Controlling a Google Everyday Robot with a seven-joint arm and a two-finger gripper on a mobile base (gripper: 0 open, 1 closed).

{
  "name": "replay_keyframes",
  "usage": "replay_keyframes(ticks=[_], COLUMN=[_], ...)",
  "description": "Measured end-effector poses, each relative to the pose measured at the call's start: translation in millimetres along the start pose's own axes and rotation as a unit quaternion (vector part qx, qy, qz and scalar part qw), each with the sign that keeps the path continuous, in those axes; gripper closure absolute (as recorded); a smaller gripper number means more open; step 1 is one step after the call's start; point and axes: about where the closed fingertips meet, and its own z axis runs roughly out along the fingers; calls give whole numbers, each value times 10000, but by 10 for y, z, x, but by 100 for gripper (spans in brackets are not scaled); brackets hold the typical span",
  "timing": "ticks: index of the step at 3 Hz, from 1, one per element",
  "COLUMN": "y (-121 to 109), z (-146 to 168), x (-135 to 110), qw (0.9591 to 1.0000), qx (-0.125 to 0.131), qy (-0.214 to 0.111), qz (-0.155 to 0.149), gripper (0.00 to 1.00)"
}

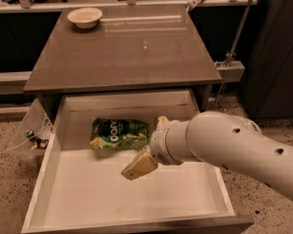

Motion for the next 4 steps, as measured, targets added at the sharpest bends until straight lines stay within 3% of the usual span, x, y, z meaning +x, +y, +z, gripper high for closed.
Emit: replay_keyframes(ticks=[1,2,4], y=[164,164,350], z=[171,172,387], x=[-109,-110,-341], qw=[9993,9993,9969], qx=[-341,-342,-664], qy=[-100,-101,-257], qz=[-86,-88,-332], gripper=[0,0,0])
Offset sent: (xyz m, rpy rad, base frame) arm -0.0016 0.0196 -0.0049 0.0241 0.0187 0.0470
